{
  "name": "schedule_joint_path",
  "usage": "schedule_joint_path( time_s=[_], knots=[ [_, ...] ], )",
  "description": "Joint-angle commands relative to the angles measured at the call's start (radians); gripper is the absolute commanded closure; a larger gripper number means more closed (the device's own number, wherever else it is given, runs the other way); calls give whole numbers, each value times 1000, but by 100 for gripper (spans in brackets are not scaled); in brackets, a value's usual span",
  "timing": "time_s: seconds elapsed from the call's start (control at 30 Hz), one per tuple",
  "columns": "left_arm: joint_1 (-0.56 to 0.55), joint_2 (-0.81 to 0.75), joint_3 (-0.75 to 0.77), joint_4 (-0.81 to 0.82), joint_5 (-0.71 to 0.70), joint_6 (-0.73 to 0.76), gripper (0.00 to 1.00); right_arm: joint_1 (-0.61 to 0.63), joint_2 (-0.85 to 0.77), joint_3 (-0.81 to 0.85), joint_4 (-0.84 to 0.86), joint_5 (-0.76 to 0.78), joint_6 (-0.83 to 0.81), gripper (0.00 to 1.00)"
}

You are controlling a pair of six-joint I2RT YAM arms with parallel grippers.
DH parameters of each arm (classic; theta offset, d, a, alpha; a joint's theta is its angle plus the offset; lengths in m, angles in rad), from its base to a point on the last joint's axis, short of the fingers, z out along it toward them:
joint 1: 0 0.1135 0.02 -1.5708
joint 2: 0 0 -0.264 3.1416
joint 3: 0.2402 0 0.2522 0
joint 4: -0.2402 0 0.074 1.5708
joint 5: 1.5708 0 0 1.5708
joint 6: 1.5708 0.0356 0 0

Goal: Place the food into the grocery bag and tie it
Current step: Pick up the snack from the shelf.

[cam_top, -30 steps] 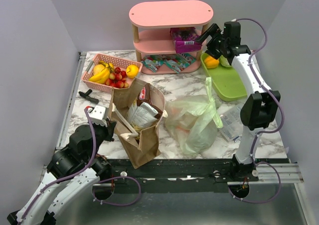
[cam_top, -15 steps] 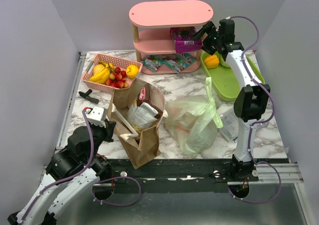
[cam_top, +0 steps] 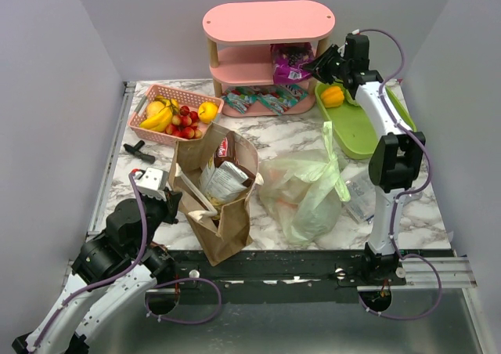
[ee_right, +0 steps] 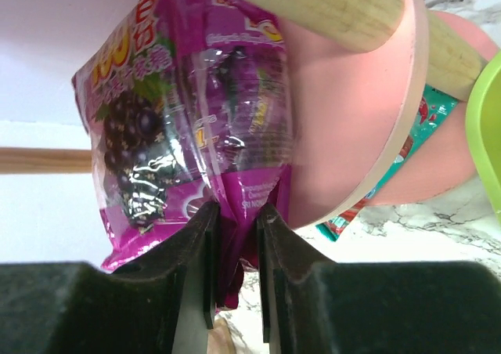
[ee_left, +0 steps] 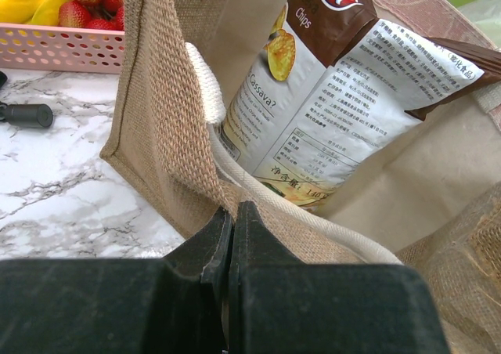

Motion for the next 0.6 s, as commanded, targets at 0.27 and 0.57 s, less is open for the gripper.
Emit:
schedule_joint_path(
  time_s=[0.27,0.57],
  knots=[
    [8,-8,-13,15,21,-6,100,3,-100,-62,-75,-127,-54,99],
    [9,-4,-13,14,20,-6,100,3,-232,-125,-135,-178,-99,99]
  ],
)
